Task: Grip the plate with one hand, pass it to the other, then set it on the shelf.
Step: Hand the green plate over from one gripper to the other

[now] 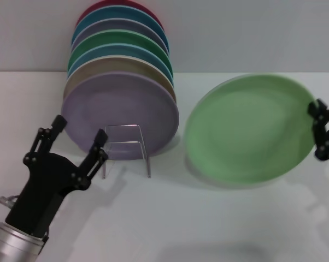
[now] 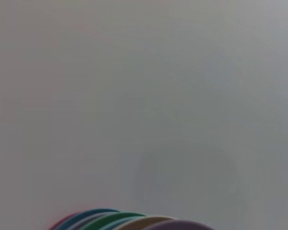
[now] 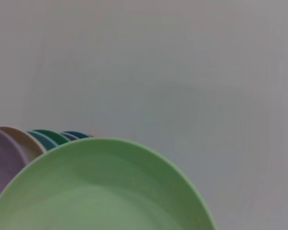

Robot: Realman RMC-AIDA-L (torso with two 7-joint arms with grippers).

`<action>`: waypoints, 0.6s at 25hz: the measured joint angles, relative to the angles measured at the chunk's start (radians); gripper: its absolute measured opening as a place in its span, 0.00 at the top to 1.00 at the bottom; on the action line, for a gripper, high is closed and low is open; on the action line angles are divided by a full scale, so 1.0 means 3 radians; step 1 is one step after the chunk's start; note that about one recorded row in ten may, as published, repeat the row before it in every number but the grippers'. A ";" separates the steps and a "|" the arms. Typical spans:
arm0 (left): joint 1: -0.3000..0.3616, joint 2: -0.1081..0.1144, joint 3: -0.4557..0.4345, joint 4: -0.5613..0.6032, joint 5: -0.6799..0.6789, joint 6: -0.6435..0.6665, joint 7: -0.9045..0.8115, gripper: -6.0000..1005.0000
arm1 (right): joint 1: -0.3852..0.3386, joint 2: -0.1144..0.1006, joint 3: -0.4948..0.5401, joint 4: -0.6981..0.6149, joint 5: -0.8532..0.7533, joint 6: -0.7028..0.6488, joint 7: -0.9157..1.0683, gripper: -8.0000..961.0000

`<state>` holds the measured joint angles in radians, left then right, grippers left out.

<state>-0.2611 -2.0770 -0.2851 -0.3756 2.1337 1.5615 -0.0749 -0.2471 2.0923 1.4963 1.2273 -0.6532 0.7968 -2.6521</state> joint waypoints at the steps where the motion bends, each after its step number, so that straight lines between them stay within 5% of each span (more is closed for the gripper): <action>1: -0.0010 0.0000 0.0035 0.0000 0.0000 -0.0008 0.0000 0.26 | -0.0034 0.0000 -0.0078 0.0000 0.0077 0.0001 -0.0101 0.97; 15: -0.0048 0.0015 0.0218 0.0001 0.0000 -0.0016 -0.0001 0.26 | -0.0181 0.0000 -0.0732 0.0008 0.0573 -0.0049 -0.0771 0.97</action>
<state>-0.2755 -2.0724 -0.2196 -0.3753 2.1337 1.5567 -0.0752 -0.3015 2.0923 1.2767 1.2298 -0.4813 0.7821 -2.8835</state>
